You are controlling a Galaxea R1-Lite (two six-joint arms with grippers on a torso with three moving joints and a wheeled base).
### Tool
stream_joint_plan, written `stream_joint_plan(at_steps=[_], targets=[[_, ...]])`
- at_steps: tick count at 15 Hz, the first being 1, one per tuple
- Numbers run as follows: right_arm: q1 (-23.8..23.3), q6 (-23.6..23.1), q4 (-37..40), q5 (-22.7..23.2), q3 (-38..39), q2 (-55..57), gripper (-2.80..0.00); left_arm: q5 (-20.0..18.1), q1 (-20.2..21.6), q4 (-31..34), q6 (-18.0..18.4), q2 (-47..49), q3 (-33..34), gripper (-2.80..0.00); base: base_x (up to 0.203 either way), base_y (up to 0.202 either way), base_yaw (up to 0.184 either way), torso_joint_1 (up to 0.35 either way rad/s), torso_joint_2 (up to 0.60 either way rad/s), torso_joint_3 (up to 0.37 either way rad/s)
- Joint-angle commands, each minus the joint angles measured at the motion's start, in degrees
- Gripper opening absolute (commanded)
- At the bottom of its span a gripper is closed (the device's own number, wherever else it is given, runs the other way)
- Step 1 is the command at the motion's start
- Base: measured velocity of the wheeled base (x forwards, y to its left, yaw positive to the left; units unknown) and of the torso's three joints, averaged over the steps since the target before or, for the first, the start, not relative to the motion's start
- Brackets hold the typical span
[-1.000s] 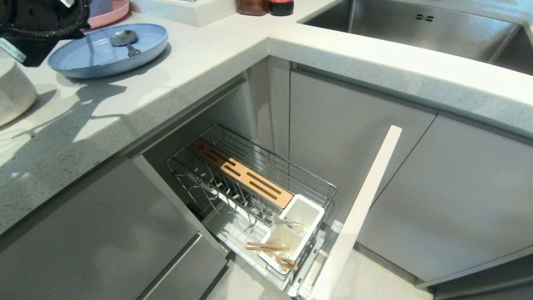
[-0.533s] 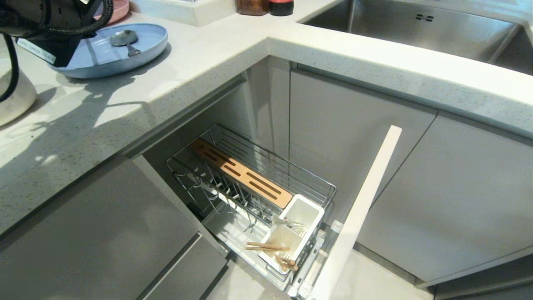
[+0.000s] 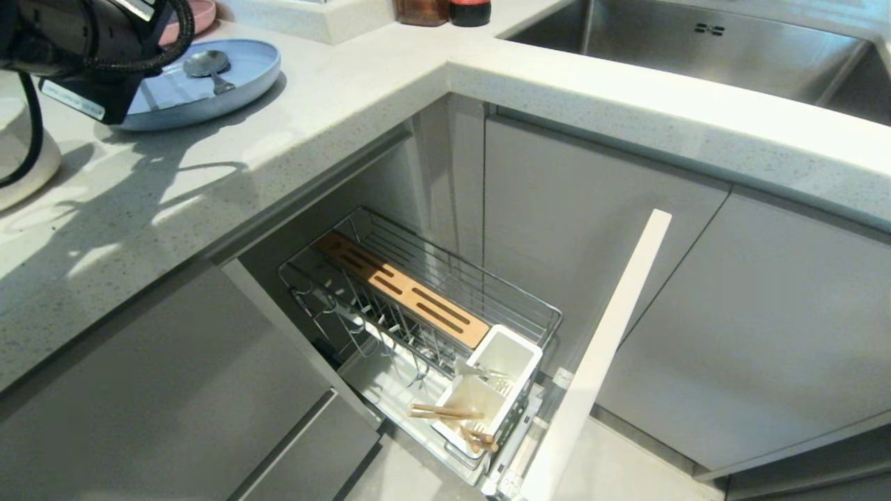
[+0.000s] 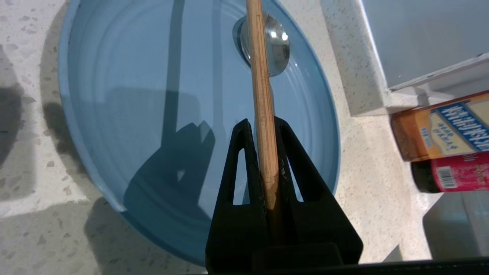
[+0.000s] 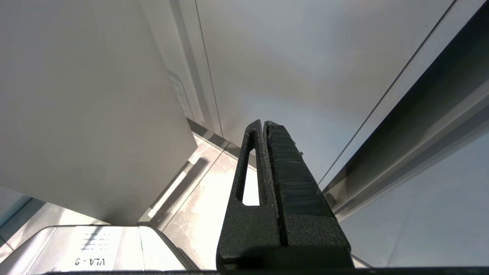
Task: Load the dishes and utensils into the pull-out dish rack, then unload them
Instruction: Take the chopsticks out of the cupboard
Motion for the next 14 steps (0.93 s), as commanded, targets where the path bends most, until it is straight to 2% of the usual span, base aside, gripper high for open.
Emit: stream_joint_plan(at_steps=[1, 8, 10, 14], targets=[[0.0, 0.0, 0.0, 0.0, 0.1, 0.0, -2.80, 0.2, 0.1, -0.3, -0.4, -0.1, 0.3, -2.80, 0.000, 0.000, 0.000, 0.000, 0.00, 0.000], [0.0, 0.0, 0.0, 0.0, 0.1, 0.0, -2.80, 0.3, 0.9, -0.2, -0.6, -0.2, 0.8, -2.80, 0.000, 0.000, 0.000, 0.000, 0.00, 0.000], [0.0, 0.0, 0.0, 0.0, 0.1, 0.0, -2.80, 0.0, 0.9, 0.2, -1.8, -1.1, 0.7, -2.80, 0.000, 0.000, 0.000, 0.000, 0.00, 0.000], [0.0, 0.0, 0.0, 0.0, 0.1, 0.0, -2.80, -3.3, 1.7, 0.3, -4.5, -2.5, 3.4, -2.80, 0.000, 0.000, 0.000, 0.000, 0.00, 0.000]])
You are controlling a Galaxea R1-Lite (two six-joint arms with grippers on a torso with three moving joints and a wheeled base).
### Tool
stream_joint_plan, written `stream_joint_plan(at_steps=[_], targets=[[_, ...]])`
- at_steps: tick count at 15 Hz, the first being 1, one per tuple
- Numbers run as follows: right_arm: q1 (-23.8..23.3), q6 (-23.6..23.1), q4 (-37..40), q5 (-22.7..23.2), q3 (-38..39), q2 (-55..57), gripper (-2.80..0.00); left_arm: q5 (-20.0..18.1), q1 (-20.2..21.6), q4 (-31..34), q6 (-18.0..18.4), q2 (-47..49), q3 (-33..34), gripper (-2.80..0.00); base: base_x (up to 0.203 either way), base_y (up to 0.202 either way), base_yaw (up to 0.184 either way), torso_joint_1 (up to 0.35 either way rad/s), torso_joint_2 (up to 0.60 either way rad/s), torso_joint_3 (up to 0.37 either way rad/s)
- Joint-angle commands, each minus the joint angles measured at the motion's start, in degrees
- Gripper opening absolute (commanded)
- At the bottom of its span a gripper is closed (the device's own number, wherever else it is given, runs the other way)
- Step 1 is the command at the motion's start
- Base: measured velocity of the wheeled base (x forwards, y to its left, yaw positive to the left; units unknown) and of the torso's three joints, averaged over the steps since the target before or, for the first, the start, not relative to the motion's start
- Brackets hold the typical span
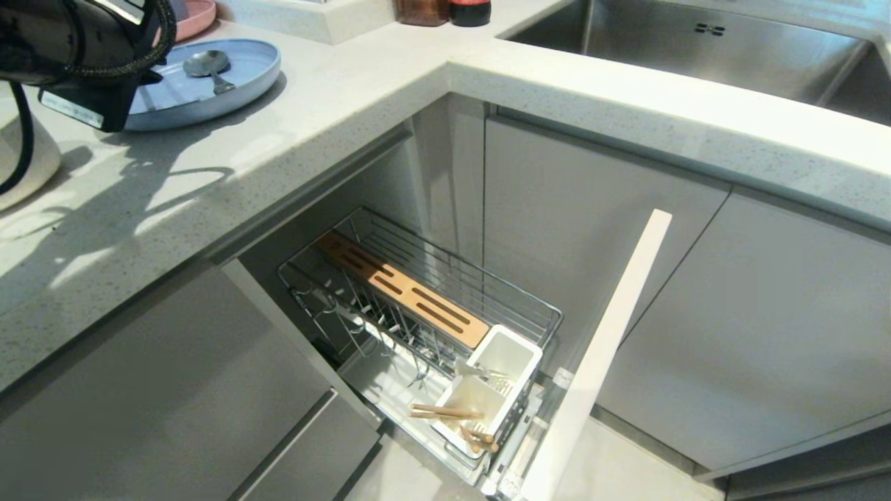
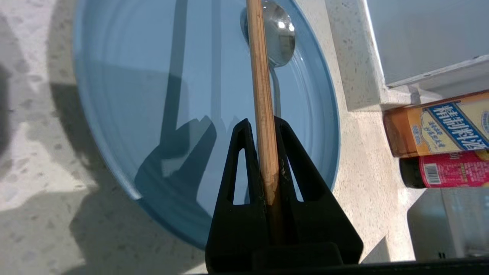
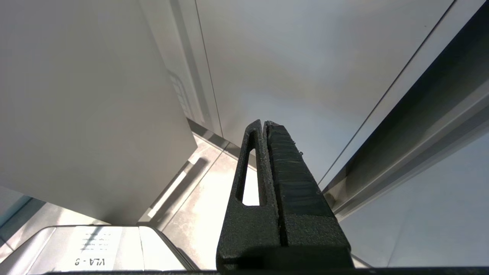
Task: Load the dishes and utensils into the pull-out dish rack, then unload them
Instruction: Take the chopsticks out of the cupboard
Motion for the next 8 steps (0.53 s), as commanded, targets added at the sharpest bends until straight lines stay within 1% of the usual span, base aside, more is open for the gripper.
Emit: stream_joint_plan(at_steps=[1, 5, 8], targets=[[0.0, 0.0, 0.0, 0.0, 0.1, 0.0, -2.80, 0.0, 0.8, 0.2, -1.0, -0.8, 1.2, -2.80, 0.000, 0.000, 0.000, 0.000, 0.00, 0.000], [0.0, 0.0, 0.0, 0.0, 0.1, 0.0, -2.80, -1.4, 2.5, 0.2, -1.1, -1.1, 1.4, -2.80, 0.000, 0.000, 0.000, 0.000, 0.00, 0.000], [0.0, 0.0, 0.0, 0.0, 0.1, 0.0, -2.80, -1.9, 2.9, 0.2, -1.3, -0.8, 1.4, -2.80, 0.000, 0.000, 0.000, 0.000, 0.00, 0.000]])
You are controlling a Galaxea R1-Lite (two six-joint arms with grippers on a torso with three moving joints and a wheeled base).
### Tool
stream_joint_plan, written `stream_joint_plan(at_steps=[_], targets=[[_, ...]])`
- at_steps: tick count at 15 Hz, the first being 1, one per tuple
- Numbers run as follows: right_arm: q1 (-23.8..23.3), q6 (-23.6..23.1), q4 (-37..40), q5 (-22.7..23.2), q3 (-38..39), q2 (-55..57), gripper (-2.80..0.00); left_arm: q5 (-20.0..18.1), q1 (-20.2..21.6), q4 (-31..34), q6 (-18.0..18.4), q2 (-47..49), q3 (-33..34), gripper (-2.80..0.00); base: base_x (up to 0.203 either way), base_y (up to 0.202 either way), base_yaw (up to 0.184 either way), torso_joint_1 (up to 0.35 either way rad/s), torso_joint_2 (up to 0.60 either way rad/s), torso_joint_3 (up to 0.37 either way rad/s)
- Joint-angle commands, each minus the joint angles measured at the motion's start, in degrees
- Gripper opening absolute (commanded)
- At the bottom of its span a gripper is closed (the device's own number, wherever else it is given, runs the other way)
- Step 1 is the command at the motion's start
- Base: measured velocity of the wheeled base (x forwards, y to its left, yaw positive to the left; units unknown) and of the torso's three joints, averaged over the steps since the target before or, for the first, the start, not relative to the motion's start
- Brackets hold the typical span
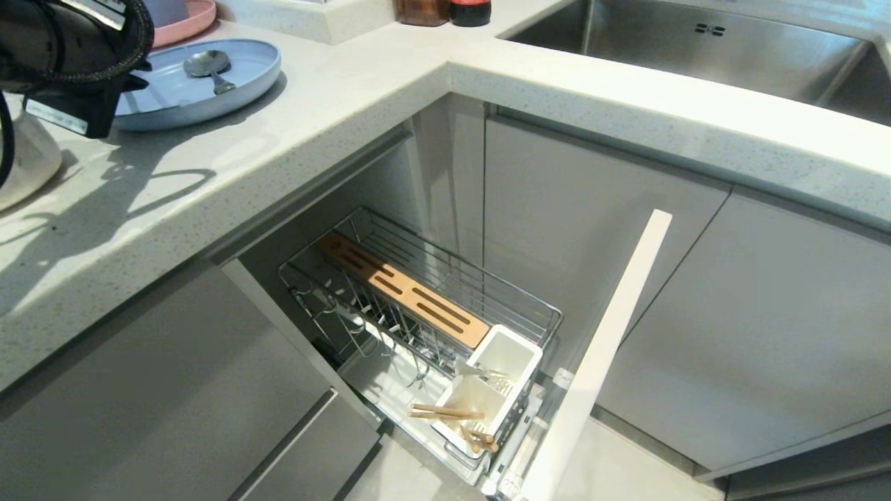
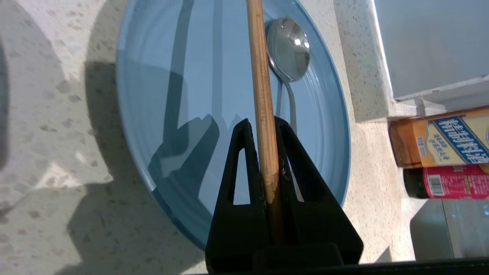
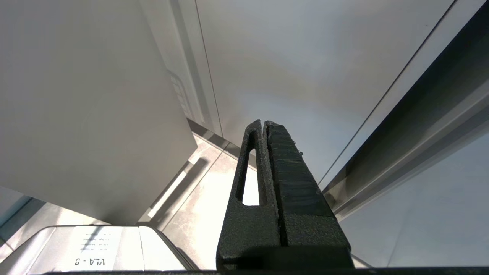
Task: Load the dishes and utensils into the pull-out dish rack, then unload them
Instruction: Take the chopsticks out of the cupboard
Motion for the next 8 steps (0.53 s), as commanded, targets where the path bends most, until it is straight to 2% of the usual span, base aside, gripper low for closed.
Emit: stream_joint_plan(at_steps=[1, 4, 8], targets=[[0.0, 0.0, 0.0, 0.0, 0.1, 0.0, -2.80, 0.1, 0.5, 0.2, -0.3, 0.3, 0.0, -2.80, 0.000, 0.000, 0.000, 0.000, 0.00, 0.000], [0.0, 0.0, 0.0, 0.0, 0.1, 0.0, -2.80, -1.5, 0.6, 3.3, -1.8, 0.6, -0.4, -2.80, 0.000, 0.000, 0.000, 0.000, 0.00, 0.000], [0.0, 0.0, 0.0, 0.0, 0.1, 0.0, -2.80, -2.2, 0.5, 3.5, -1.7, 0.8, -0.4, -2.80, 0.000, 0.000, 0.000, 0.000, 0.00, 0.000]])
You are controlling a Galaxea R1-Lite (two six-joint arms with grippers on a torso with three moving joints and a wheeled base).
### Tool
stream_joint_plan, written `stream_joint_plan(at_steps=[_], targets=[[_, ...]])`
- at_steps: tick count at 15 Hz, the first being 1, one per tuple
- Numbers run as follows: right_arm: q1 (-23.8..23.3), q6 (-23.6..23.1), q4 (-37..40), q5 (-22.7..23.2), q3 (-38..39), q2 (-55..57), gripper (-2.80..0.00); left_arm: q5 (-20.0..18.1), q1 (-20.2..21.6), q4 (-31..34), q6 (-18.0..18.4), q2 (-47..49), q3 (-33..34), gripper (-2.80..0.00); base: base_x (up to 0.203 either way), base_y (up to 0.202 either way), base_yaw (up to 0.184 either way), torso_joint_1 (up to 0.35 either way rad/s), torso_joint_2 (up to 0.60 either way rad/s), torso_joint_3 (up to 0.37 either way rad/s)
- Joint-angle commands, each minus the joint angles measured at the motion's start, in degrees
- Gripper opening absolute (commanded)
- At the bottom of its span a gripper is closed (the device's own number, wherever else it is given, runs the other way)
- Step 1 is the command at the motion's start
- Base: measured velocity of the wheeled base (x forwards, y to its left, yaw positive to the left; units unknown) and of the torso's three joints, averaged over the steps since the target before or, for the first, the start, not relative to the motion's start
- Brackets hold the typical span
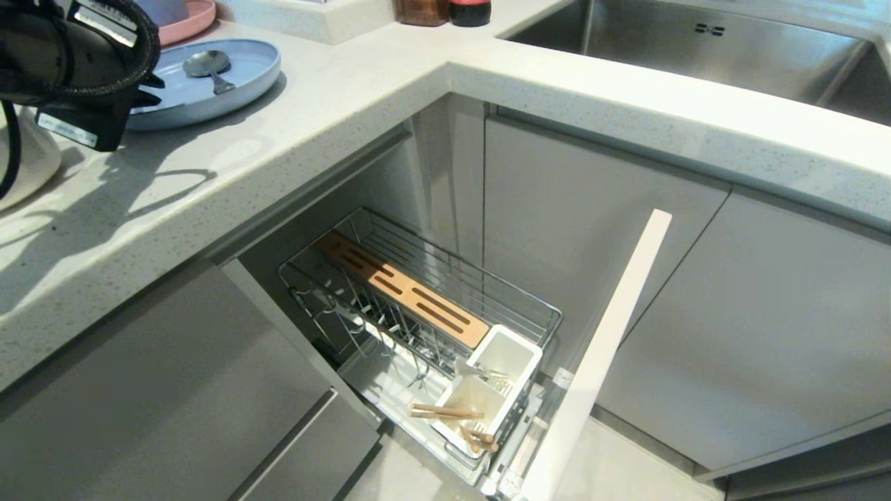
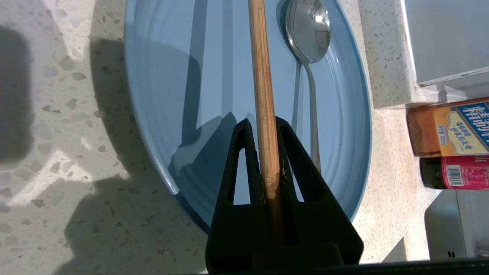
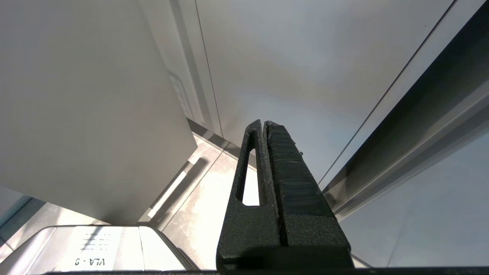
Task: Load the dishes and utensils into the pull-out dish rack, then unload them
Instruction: Take the chopsticks out of the cupboard
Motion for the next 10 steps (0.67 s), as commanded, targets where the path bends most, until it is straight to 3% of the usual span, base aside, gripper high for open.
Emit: stream_joint_plan(at_steps=[1, 10], targets=[[0.0, 0.0, 0.0, 0.0, 0.1, 0.0, -2.80, 0.3, 0.0, 0.1, -0.2, 0.1, 0.0, -2.80, 0.000, 0.000, 0.000, 0.000, 0.00, 0.000], [0.0, 0.0, 0.0, 0.0, 0.1, 0.0, -2.80, 0.0, 0.0, 0.3, 0.1, -0.2, -0.2, -2.80, 0.000, 0.000, 0.000, 0.000, 0.00, 0.000]])
